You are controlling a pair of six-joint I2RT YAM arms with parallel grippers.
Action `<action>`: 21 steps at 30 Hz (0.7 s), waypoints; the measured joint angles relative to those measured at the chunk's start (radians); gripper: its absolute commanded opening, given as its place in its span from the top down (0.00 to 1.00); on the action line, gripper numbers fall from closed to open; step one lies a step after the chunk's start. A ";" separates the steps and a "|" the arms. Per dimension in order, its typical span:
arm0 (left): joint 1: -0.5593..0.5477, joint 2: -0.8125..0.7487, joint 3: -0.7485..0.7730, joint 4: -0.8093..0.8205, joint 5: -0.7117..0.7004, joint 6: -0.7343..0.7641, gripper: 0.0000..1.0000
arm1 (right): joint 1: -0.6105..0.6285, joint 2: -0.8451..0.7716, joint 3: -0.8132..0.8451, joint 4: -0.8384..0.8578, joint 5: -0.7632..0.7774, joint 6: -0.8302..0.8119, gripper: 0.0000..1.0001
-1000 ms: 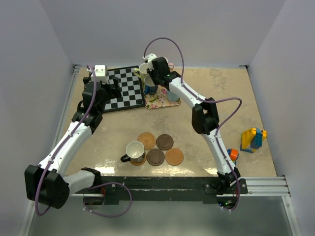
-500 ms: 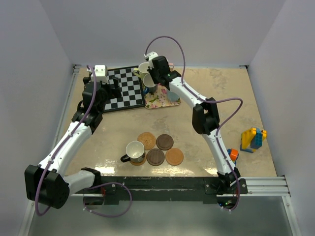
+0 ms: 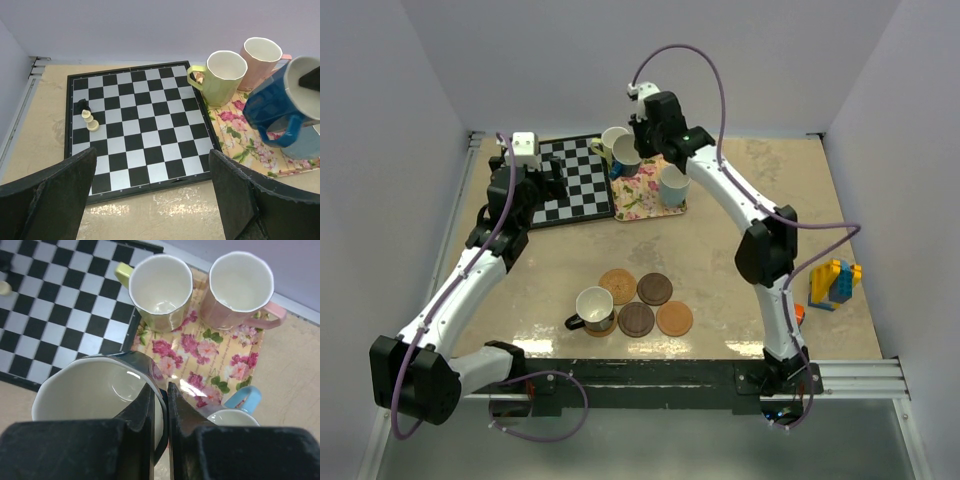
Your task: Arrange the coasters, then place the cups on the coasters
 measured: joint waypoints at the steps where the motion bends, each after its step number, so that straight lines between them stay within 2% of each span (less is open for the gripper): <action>1: 0.000 -0.001 0.000 0.000 0.001 0.000 0.02 | 0.000 -0.036 -0.016 0.000 -0.008 0.013 1.00; 5: 0.000 -0.010 0.000 0.000 0.008 -0.002 0.02 | 0.000 -0.180 -0.095 0.005 -0.030 0.063 1.00; 10: 0.000 -0.028 0.000 0.000 0.025 -0.003 0.02 | 0.001 -0.387 -0.289 0.009 -0.033 0.129 1.00; 21: 0.000 -0.035 0.000 0.000 0.040 -0.010 0.02 | 0.031 -0.852 -0.857 0.000 0.014 0.326 1.00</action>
